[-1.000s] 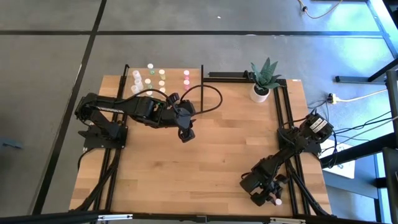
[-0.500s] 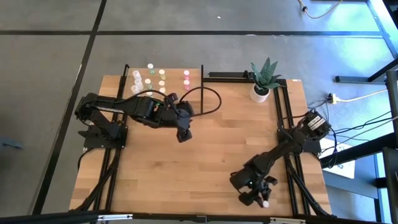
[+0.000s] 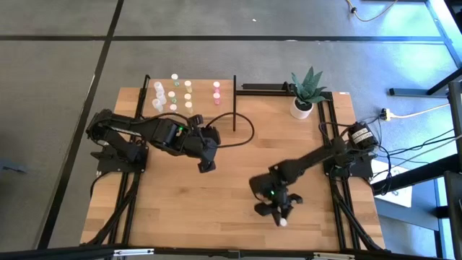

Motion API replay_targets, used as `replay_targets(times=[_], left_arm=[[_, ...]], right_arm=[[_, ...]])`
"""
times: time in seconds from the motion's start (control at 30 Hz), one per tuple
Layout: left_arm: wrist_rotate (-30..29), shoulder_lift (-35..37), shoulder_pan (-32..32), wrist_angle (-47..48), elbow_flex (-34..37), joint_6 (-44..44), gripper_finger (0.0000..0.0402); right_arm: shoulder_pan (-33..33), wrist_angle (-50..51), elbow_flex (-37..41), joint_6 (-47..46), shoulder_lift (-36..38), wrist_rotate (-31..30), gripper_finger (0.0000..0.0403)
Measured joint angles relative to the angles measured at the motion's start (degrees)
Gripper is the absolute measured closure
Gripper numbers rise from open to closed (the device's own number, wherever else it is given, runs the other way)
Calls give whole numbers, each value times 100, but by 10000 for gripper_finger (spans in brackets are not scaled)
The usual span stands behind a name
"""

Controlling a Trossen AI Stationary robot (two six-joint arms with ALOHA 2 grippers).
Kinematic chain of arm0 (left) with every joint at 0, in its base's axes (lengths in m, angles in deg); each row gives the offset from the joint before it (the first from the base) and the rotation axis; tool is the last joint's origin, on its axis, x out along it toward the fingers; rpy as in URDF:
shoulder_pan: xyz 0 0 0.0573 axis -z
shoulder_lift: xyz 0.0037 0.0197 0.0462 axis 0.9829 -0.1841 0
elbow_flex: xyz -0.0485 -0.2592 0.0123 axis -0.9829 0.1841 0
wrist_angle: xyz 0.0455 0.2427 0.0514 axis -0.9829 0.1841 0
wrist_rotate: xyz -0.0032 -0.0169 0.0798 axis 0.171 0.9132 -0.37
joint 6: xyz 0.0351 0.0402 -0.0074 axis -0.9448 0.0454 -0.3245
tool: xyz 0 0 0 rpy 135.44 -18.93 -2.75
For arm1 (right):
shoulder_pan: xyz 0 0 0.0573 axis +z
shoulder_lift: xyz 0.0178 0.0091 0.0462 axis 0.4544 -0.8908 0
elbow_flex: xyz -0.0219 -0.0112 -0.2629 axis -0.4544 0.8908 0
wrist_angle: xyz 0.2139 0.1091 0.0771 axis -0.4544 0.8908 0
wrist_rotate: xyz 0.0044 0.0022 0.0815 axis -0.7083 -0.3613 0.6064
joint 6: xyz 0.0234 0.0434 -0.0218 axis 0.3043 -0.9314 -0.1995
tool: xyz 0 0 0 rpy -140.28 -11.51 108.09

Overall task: Pick and place medicine bottles onto shelf by color
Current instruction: Put the pink pill bottle aligned with the other pink pill bottle on the shelf

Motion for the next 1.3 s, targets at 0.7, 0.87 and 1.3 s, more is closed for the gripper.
replay_targets(times=[0.7, 0.87, 1.3], left_arm=[[-116, 4, 252, 218, 46, -50, 243], [-114, 7, 255, 309, 159, -55, 243], [-111, 7, 250, 373, 216, -57, 243]], right_arm=[[-2104, 53, -138, -867, -419, 835, 298], [-2135, -13, -135, -1034, -824, 844, 297], [-2231, -473, -135, -833, -933, -245, 297]])
